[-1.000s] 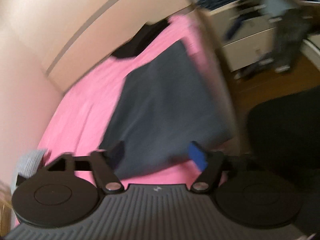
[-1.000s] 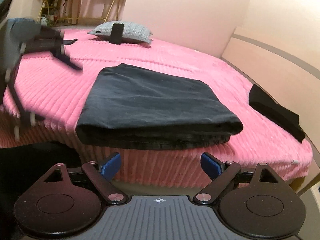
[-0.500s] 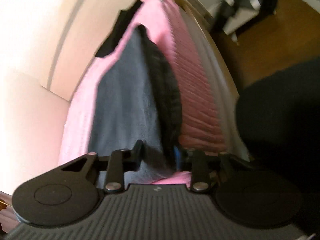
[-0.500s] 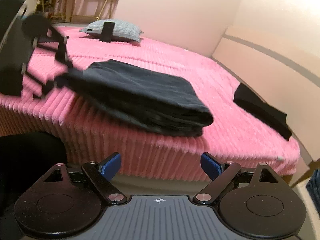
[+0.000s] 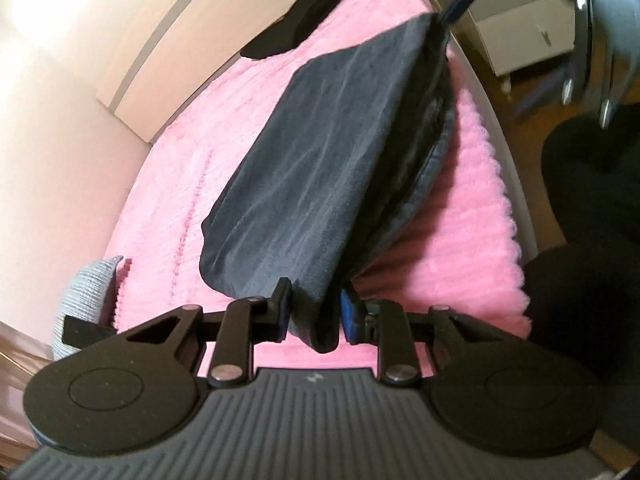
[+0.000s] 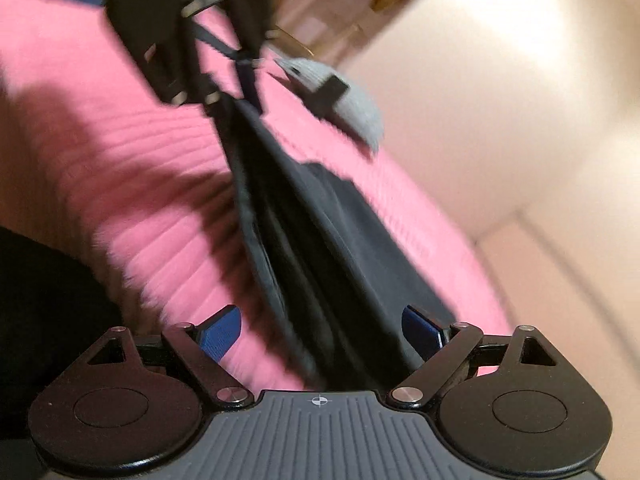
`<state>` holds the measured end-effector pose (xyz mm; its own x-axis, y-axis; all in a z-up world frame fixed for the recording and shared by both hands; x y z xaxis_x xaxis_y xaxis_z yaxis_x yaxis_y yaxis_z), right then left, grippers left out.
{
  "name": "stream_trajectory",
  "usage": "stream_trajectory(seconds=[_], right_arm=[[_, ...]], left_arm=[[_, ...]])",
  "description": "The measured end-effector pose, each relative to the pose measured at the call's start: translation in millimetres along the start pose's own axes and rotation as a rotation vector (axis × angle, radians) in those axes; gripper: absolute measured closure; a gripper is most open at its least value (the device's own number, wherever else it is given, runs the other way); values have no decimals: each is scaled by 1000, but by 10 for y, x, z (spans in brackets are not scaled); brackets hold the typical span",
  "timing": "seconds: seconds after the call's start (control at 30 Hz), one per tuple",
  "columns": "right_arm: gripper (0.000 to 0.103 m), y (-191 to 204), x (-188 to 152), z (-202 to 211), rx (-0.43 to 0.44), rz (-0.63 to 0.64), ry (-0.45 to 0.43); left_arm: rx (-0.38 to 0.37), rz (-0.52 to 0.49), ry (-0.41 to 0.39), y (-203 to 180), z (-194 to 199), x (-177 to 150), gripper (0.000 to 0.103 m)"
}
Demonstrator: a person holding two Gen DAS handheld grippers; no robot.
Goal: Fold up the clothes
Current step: 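Lift the folded jeans bundle with both grippers and carry it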
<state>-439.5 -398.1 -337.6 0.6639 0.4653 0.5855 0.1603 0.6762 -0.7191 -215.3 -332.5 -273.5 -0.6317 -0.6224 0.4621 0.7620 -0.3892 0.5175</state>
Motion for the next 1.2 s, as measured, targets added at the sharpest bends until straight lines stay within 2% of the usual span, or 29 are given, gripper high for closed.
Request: stream_trajectory(seconds=[0.2,0.23,0.3,0.4,0.5,0.53,0.63,0.7,0.77,0.9,1.0,1.03,1.1,1.13,1.17,1.2], right_arm=[[14,4,-157,-398,-113,201,8],[21,5,-183,-464,-131,235,9],[35,-159,-322,-496,-92,202,36],[55,-203,-351,-479,-38,222,49],[62,-290,-261,-463,-7,193,78],[63,-337,-231,-452,-2,181,83],[64,-457,-111,-384,31,170,92],[64,-521,-7,-333,55,161,94],[64,-576,75,-224,69,147,94],[64,-444,194,-37,87,130,100],[64,-322,143,-47,102,127,110],[64,-287,117,-46,98,129,111],[60,-224,109,-90,84,141,114],[52,-182,99,-90,67,151,113],[47,-140,88,-91,51,160,113],[33,-97,84,-71,33,162,102]], left_arm=[[-57,75,-54,328,189,72,81],[-63,81,-60,331,184,99,81],[-71,87,-66,333,216,76,81],[-84,100,-67,287,164,5,80],[-56,128,-34,150,42,-47,67],[-23,102,-12,62,7,-75,61],[56,34,27,-216,-17,-125,61],[110,-3,20,-359,33,-90,55],[154,-30,2,-471,64,-5,43],[238,-173,20,-682,-52,136,39],[267,-223,62,-705,-212,117,40],[275,-238,76,-710,-266,109,41],[267,-247,103,-669,-351,59,49],[260,-253,109,-652,-378,36,57],[245,-257,112,-631,-385,23,69],[228,-260,115,-609,-388,12,71]])
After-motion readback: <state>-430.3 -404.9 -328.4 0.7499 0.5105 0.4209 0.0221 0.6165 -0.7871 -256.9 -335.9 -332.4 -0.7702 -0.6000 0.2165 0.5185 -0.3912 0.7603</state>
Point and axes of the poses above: each gripper's, at about its wrist camera, not at the fingertips, and z roughly against the way its jaws point, y to its left, x to its top, the point moved 3 cm from there along -z, roughly the way its jaws point, and after that the axes turned 8 degrees about -x, right-handed, at the moved point
